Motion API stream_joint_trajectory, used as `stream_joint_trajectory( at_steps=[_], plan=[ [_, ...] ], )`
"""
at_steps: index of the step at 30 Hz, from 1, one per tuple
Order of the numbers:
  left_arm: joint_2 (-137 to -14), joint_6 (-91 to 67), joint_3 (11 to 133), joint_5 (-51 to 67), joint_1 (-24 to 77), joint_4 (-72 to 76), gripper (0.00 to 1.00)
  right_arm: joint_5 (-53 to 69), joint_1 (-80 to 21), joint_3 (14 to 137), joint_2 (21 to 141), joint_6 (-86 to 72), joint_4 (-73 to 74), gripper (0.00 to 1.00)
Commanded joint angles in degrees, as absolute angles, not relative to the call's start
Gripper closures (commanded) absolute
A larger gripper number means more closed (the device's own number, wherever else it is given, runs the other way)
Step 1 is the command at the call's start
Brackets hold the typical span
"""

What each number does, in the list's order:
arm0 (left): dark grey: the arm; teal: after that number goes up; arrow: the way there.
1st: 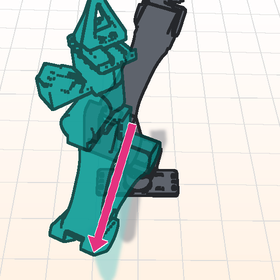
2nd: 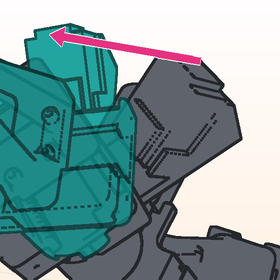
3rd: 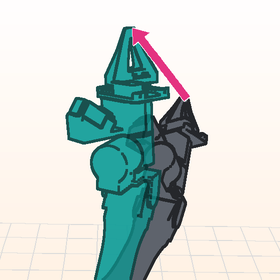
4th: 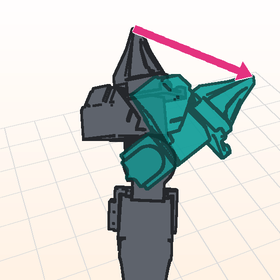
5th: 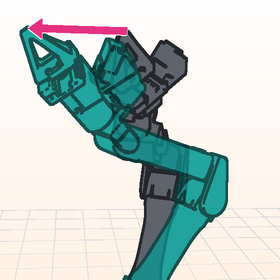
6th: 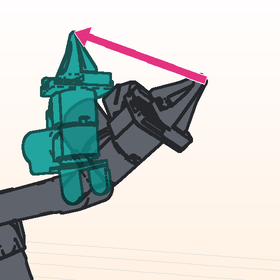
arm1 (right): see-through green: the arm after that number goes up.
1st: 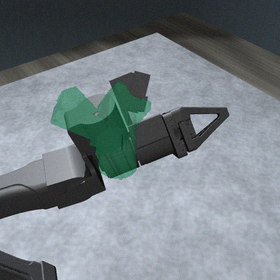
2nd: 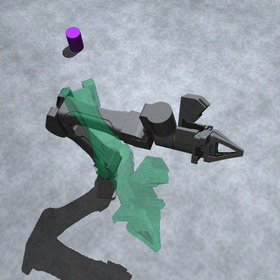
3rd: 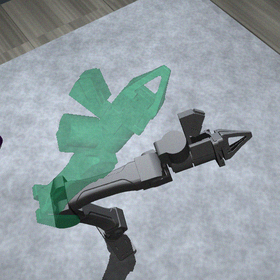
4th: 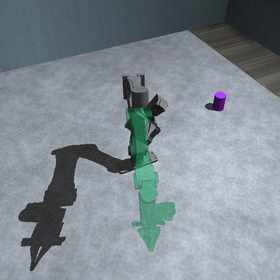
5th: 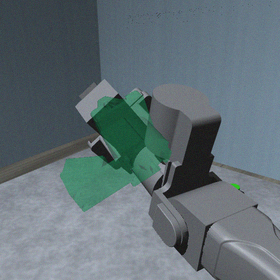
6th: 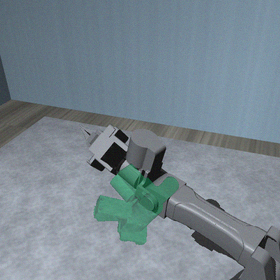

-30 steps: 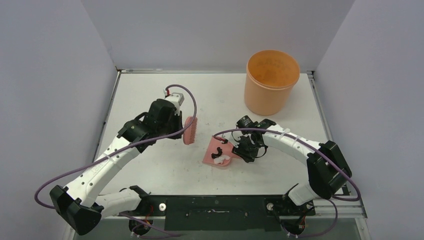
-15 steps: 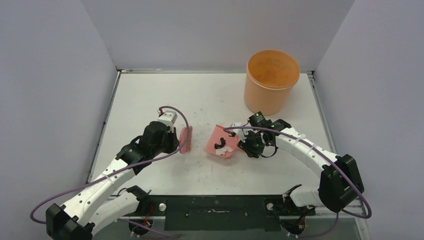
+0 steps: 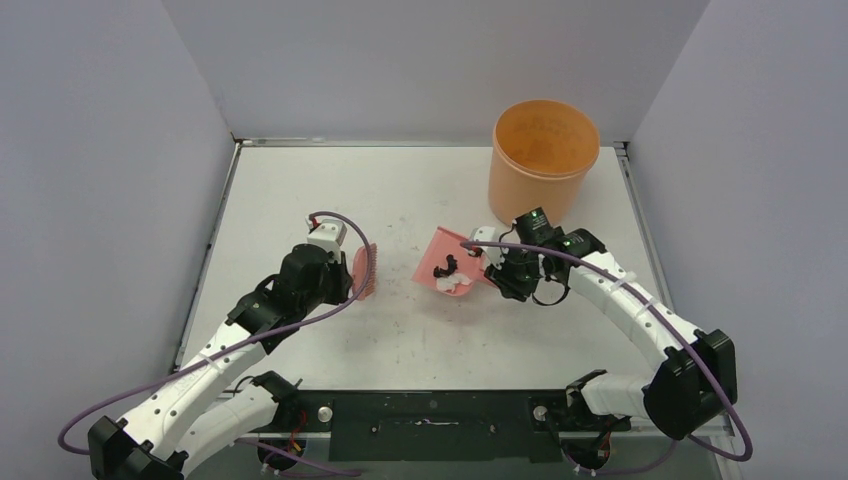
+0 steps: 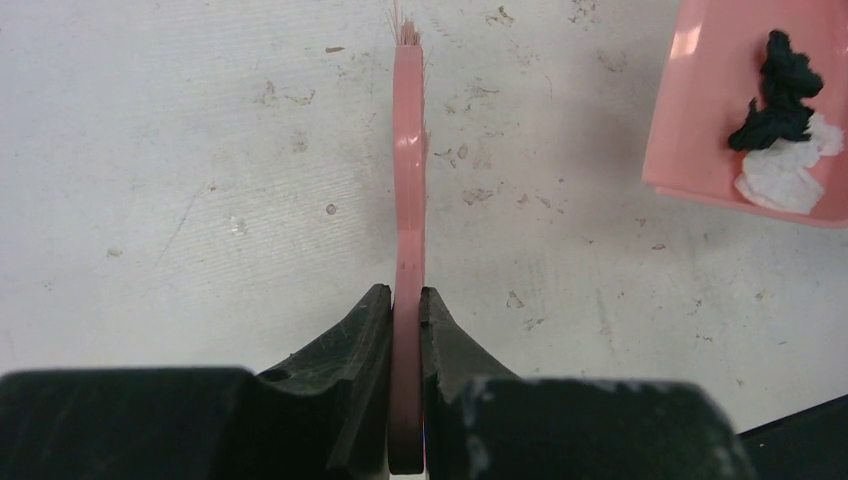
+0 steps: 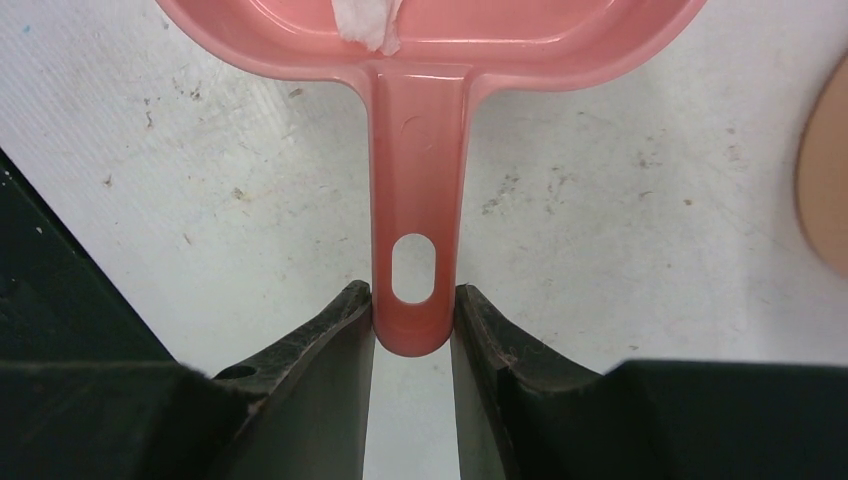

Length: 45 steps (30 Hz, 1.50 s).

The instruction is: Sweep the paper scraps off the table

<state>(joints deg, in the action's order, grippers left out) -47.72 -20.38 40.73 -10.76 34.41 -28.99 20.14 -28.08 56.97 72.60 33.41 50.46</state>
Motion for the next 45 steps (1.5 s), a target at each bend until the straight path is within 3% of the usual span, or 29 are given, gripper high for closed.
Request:
stream_joint_trajectory(
  at_steps=[1,12,19,25,37,45],
  plan=[
    [-47.07,-20.04,40.95,-10.53,34.19,-25.67,0.99,23.01,-26.58,63.60,71.32,34.01,50.96,0.95],
    [-48.33,-19.73,41.00,-9.60,34.10,-25.71,0.99,28.53,-20.11,78.83,76.94,32.74,55.21,0.95],
    [-49.62,-19.63,41.15,-8.51,33.97,-25.86,1.00,38.38,-5.09,91.97,81.60,32.42,56.54,0.95],
    [-50.37,-19.51,41.31,-7.54,33.77,-26.02,1.00,40.65,6.79,96.52,83.52,21.10,48.75,0.95],
    [-51.66,-19.34,41.48,-6.16,33.75,-26.36,1.00,14.03,9.49,97.63,83.30,18.57,44.63,0.95],
    [-52.31,-19.16,41.57,-5.46,33.75,-26.63,1.00,4.19,9.41,101.64,84.96,24.61,47.63,0.95]
  ],
)
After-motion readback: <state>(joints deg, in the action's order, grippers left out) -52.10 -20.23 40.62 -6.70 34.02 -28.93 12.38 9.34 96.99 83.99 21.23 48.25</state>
